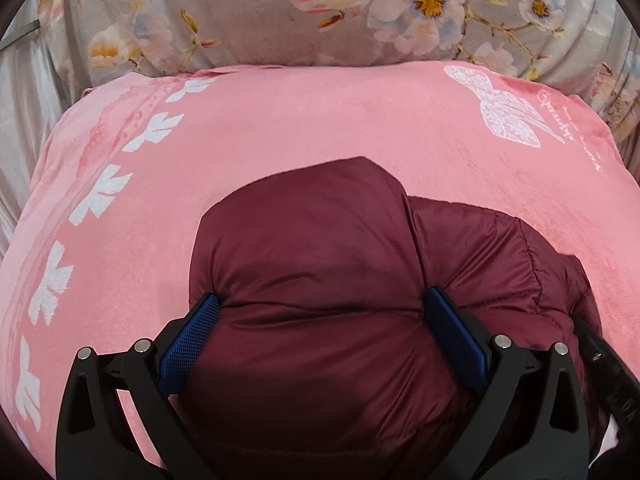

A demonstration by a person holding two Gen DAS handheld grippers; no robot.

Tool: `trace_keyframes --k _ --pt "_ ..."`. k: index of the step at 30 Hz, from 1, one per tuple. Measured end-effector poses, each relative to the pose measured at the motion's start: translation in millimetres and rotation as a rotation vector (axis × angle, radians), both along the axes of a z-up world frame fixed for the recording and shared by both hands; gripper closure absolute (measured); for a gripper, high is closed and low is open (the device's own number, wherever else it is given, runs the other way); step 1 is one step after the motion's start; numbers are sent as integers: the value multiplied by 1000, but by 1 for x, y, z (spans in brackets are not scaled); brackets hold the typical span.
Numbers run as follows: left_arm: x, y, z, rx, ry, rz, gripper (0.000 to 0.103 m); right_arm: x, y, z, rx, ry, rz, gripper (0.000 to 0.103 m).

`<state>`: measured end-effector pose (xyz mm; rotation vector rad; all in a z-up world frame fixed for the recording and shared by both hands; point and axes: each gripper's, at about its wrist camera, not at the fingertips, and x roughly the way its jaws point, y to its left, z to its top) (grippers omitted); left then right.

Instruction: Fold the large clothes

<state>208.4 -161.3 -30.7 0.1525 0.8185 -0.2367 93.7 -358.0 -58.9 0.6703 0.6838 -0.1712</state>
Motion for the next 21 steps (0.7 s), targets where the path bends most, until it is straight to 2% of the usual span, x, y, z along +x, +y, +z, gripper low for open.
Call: trace_keyframes --k 2,5,9,14,18,21 --pt "-9 13 8 -25 39 -24 5 -26 1 12 -1 -10 -18 81" --pt "-39 38 25 -80 75 -58 5 -66 16 29 -112 10 1 79" --pt "-79 45 26 -20 77 -97 5 -98 40 22 -88 32 89 76" --pt "-111 50 14 31 94 -106 5 -111 61 2 -104 82 102 73" --pt "-119 59 5 43 103 -90 5 -120 67 -2 -105 83 97 89" --pt "-119 63 0 37 119 -85 5 -123 70 -3 -120 97 99 92"
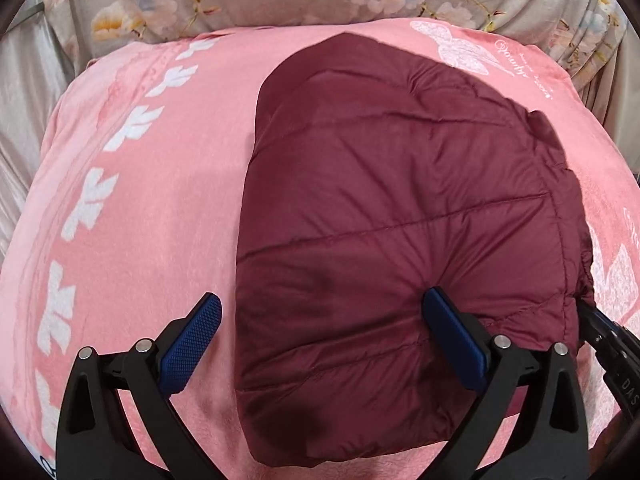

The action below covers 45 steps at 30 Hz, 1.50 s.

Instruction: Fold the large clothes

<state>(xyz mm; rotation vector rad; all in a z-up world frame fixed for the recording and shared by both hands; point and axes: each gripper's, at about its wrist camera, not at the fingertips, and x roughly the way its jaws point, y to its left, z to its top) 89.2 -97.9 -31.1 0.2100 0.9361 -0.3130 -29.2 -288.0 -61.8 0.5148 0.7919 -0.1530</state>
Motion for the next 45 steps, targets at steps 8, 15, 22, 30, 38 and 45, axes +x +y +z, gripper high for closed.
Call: trace_keyframes --k 8,15,22,30,38,45 --pt "0 -1 -11 9 9 -1 5 1 4 -15 -20 14 -10 94" --pt "0 -1 -16 13 1 4 5 -2 14 -14 -87 -8 -13 90" --pt "2 0 -12 -26 38 16 5 -4 -10 1 13 -40 -70 37" --pt "35 36 -9 -242 222 21 5 28 -26 -12 249 -23 -11 31" --pt "49 30 -19 -330 283 -32 5 38 -25 -16 332 -41 19 44" --pt "29 16 15 -207 140 -75 48 29 -13 15 272 -110 52 88"
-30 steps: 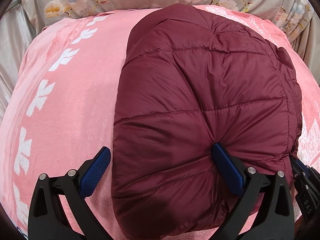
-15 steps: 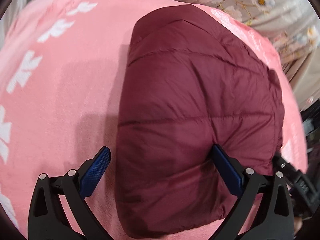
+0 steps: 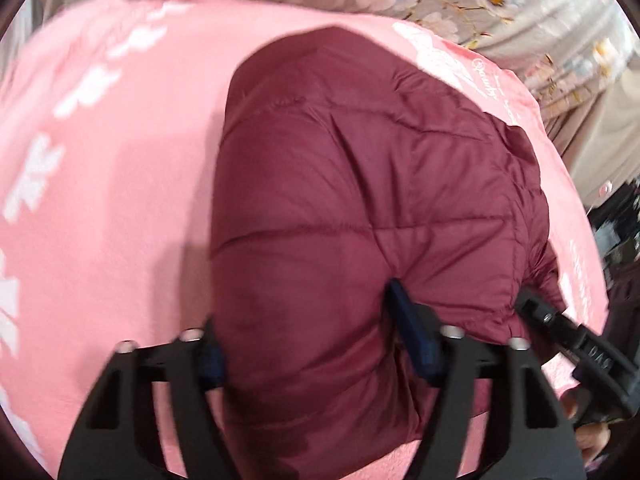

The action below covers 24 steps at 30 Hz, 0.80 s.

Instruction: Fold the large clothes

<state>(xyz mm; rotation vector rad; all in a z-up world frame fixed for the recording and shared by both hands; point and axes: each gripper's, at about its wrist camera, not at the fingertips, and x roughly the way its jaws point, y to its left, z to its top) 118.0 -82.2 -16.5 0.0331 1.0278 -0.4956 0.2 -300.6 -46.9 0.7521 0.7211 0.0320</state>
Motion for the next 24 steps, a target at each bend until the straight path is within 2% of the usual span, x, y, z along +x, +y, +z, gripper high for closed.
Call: trace_keyframes --k 4,7,17,24 --pt "-9 -2 27 2 -70 -39 62 -6 14 33 -93 -63 -16 89" --pt "-21 4 47 -4 -130 -61 66 -12 24 62 -162 -113 -28 89" --pt "-47 -6 132 -64 -363 -111 67 -37 38 147 -323 -297 -102 89" --pt "-49 1 187 -77 -522 -102 67 -29 50 200 -400 -409 -114 89"
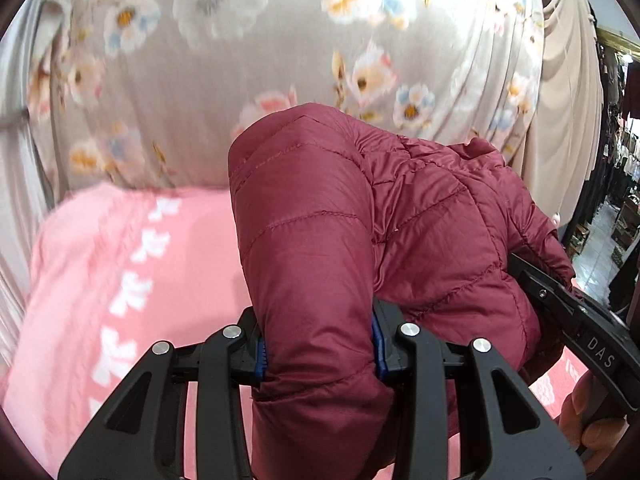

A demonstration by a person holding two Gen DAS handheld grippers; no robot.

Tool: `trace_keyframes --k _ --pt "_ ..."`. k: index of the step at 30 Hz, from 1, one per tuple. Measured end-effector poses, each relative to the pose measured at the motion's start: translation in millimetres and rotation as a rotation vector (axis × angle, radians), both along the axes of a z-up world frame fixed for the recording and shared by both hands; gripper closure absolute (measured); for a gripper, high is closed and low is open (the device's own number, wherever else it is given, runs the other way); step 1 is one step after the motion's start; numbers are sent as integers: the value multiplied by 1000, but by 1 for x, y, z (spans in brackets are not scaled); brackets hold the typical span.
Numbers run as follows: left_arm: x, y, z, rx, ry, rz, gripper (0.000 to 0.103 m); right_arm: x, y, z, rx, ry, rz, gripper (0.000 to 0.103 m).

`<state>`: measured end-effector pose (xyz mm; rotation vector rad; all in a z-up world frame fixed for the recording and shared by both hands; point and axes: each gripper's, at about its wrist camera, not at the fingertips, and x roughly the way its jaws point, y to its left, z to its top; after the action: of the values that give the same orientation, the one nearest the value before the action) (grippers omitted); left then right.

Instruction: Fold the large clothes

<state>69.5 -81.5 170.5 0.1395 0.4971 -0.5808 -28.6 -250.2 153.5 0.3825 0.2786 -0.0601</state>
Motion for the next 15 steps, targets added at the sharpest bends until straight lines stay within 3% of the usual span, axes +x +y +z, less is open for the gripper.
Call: trace_keyframes --k 8,15 --pt "16 23 41 -19 -125 47 67 29 30 47 -121 -88 5 89" --pt "49 44 49 6 -193 94 67 75 50 49 -159 -100 28 89"
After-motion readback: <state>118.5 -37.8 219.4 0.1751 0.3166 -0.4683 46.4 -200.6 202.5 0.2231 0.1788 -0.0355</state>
